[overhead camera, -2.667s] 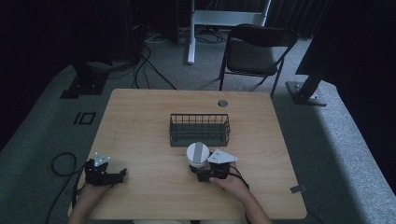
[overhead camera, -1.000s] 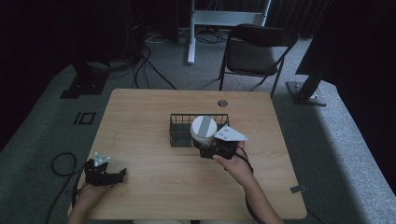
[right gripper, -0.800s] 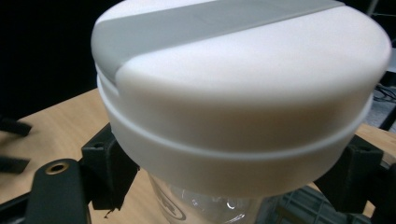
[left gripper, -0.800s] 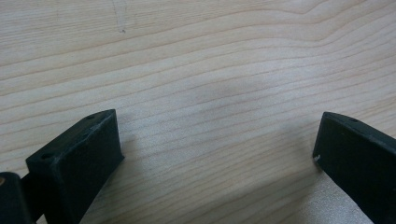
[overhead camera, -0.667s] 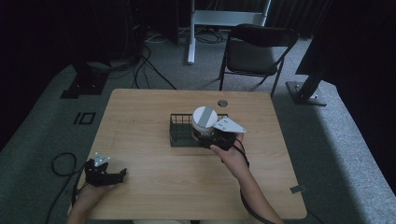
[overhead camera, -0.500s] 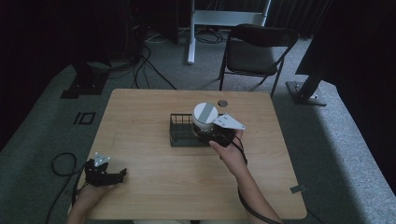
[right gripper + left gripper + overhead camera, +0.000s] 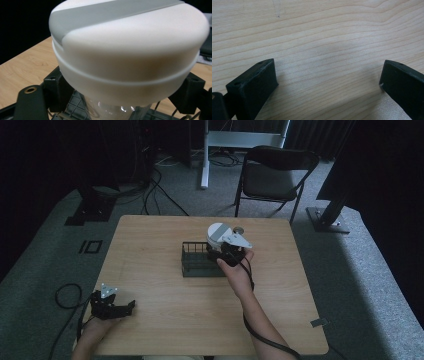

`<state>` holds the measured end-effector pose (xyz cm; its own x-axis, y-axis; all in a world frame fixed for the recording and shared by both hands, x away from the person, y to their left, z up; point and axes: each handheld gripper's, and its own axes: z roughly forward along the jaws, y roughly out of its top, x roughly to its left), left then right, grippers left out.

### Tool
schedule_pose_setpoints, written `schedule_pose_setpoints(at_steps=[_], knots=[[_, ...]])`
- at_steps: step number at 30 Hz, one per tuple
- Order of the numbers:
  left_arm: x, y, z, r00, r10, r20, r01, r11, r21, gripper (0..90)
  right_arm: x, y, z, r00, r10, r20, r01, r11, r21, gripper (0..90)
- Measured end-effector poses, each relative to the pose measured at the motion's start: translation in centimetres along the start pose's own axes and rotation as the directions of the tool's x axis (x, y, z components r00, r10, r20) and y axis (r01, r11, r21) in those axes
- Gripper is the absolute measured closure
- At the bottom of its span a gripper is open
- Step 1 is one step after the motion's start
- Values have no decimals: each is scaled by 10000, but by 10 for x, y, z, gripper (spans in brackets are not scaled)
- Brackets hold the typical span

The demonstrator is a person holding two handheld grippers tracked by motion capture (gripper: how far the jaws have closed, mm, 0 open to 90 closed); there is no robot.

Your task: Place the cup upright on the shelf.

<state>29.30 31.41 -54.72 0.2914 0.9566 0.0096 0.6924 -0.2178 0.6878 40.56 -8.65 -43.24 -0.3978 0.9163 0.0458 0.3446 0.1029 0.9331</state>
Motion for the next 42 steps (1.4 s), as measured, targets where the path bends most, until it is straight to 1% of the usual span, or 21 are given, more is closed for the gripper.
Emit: schedule_pose_setpoints(at_steps=[1,3,5,6,9,12,14,18,19,20,22,24,25,27,28,29,33,41,42], knots=[[0,0,0,10000,-1,3,1,10000,-3,13,2,0,3,9999,14,129,-15,10000,55,182],[0,0,0,10000,-14,-11,14,10000,-1,13,5,-2,8,9993,229,307,-235,9996,186,182],[0,0,0,10000,-29,-33,29,10000,2,13,9,-5,14,9976,142,672,-163,9994,301,182],[0,0,0,10000,-31,-35,31,10000,2,13,9,-7,16,9972,229,714,-256,9990,372,182],[0,0,0,10000,-29,-37,29,10000,5,13,13,-13,24,9934,173,1133,-231,9985,496,182],[0,0,0,10000,-33,-36,33,10000,4,12,16,-17,29,9897,164,1422,-250,9979,590,183],[0,0,0,10000,-30,-37,30,10000,7,13,17,-20,32,9883,388,1477,-487,9968,636,182],[0,0,0,10000,-45,-52,45,10000,15,12,19,-24,37,9852,540,1625,-695,9934,909,182],[0,0,0,10000,-47,-55,47,10000,13,13,20,-25,38,9836,707,1659,-864,9922,898,182],[0,0,0,10000,-45,-59,45,10000,17,13,20,-26,38,9829,735,1691,-899,9918,914,182],[1,0,0,10000,-51,-68,51,10000,19,13,21,-28,39,9819,559,1807,-762,9913,1074,182],[1,0,0,10000,-58,-73,58,10000,20,13,21,-29,40,9817,611,1803,-826,9900,1142,182],[1,0,0,10000,-57,-76,57,10000,20,13,22,-29,40,9809,458,1890,-688,9908,1170,182],[1,0,0,9999,-67,-76,67,10000,16,13,22,-30,41,9813,505,1856,-732,9904,1175,182],[1,0,0,10000,-61,-75,61,10000,19,13,23,-31,42,9802,407,1938,-651,9904,1216,182],[1,0,0,9999,-67,-80,67,10000,16,12,23,-31,42,9799,448,1942,-687,9906,1184,182],[1,0,0,10000,-57,-77,57,10000,20,13,23,-31,42,9801,467,1929,-711,9901,1213,182],[1,0,0,9999,-67,-76,67,10000,16,13,23,-35,39,9832,539,1746,-736,9914,1086,182],[1,0,0,9999,-69,-79,69,10000,16,13,23,-35,39,9838,486,1727,-680,9918,1081,182]])
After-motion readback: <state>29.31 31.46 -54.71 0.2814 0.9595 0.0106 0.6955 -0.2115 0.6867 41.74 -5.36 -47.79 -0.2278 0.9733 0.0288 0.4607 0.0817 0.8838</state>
